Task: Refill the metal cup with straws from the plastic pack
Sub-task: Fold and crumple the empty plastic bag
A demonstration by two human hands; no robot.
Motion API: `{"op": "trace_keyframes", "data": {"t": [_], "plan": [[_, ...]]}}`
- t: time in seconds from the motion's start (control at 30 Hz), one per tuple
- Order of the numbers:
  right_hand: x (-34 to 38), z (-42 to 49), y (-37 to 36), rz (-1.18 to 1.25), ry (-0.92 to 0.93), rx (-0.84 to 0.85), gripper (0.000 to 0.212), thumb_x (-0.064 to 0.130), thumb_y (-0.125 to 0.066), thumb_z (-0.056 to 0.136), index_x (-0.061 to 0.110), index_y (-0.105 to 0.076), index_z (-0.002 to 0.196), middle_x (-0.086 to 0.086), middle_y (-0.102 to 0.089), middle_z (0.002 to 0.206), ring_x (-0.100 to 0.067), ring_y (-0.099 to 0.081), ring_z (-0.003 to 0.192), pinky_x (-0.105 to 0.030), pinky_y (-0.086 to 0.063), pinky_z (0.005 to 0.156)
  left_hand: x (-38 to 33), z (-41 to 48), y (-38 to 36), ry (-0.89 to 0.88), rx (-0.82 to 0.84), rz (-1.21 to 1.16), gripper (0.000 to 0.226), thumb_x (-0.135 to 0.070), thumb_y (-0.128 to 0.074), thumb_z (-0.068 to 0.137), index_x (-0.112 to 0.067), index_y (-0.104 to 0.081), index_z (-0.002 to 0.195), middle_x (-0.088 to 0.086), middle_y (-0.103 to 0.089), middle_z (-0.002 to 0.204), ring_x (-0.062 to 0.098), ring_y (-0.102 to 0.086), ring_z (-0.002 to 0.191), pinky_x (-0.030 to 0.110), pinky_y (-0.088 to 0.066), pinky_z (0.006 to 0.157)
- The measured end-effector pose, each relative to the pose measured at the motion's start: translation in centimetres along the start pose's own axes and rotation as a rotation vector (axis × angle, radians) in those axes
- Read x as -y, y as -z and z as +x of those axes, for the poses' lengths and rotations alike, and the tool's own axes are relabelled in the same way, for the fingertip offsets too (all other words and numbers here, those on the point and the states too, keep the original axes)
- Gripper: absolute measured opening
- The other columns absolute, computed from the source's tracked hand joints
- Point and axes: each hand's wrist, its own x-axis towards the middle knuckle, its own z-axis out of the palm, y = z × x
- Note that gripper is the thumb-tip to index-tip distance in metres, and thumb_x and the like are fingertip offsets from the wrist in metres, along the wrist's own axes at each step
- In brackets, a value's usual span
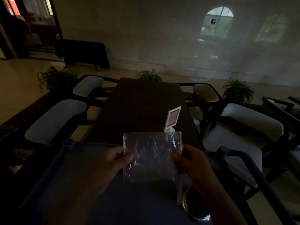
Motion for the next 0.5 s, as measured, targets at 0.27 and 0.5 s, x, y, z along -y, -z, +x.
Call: {"op": "trace_keyframes", "data": {"t": [0.27, 0.5], "plan": [[-0.26, -0.27, 0.55, 0.112, 0.003, 0.017, 0.02, 0.015, -0.058, 0.093, 0.03, -0.071, 0.089, -0.002, -0.074, 0.082, -0.012, -0.07, 0.064, -0.018, -0.052, 0.053, 0.09, -0.01, 0.42, -0.051, 0.031, 0.018, 0.015, -0.02, -0.063, 0.086, -0.02, -0.074, 0.096, 0.008, -0.076, 0.087, 0.02, -0.074, 0.073, 0.025, -0.056, 0.056], [0.21, -0.3, 0.53, 0.746, -0.03, 0.169, 0.026, 0.01, -0.053, 0.082, 0.007, -0.07, 0.102, -0.02, -0.064, 0.082, -0.023, -0.063, 0.062, -0.033, -0.055, 0.056, 0.44, 0.19, -0.39, -0.081, 0.104, -0.453, 0.025, -0.005, -0.05, 0.09, -0.007, -0.066, 0.109, 0.001, -0.05, 0.052, 0.011, -0.051, 0.041, 0.022, -0.043, 0.038]]}}
